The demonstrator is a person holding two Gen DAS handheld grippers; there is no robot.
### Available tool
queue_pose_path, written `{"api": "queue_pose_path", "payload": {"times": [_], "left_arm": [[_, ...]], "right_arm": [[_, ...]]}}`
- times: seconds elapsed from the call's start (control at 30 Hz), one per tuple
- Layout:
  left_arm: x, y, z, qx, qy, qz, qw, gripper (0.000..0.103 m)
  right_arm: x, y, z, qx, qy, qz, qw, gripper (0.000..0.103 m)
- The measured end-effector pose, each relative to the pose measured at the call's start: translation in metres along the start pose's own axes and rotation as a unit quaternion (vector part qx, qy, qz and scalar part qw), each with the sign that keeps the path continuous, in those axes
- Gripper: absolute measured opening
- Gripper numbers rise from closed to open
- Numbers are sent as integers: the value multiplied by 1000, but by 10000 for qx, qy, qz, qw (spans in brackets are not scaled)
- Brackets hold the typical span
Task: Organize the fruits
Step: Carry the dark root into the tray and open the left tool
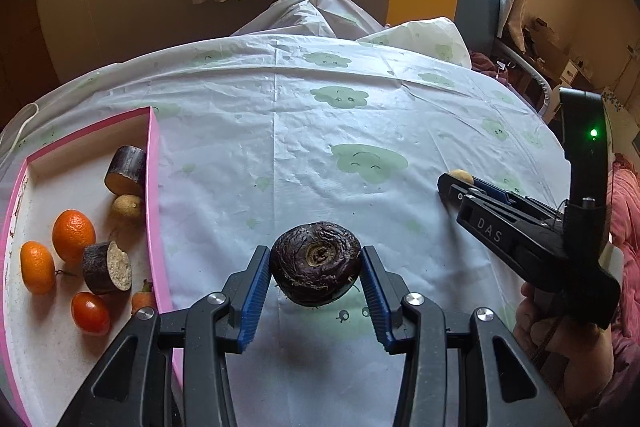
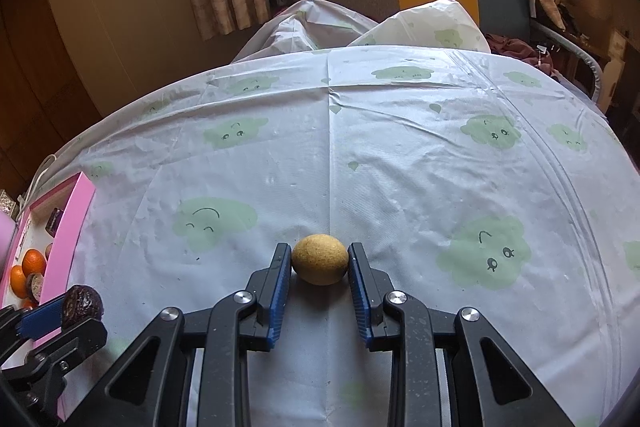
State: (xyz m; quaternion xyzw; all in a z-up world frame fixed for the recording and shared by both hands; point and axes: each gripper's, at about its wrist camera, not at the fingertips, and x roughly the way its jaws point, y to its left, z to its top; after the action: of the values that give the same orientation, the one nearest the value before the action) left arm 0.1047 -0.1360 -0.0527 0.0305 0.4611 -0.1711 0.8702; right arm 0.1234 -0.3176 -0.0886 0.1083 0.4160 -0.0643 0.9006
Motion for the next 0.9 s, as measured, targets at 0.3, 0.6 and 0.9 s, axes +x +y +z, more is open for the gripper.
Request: {"api": "queue_pose_path", "payload": {"times": [0.3,0.6,0.9], "left_arm": [[-21,2,-10,-15,-161,-54,9999,46],[-34,5,-21,-70,-235,-92,9997,46],[-53,20,-30,-173,-441,-60,9989,46]], "right_arm": [[-10,12,-9,-368,53,-17,9993,29],[-23,32,-35,-767,109,179,9968,29],[-23,30,-37,-700,74,226,9973,29]]}}
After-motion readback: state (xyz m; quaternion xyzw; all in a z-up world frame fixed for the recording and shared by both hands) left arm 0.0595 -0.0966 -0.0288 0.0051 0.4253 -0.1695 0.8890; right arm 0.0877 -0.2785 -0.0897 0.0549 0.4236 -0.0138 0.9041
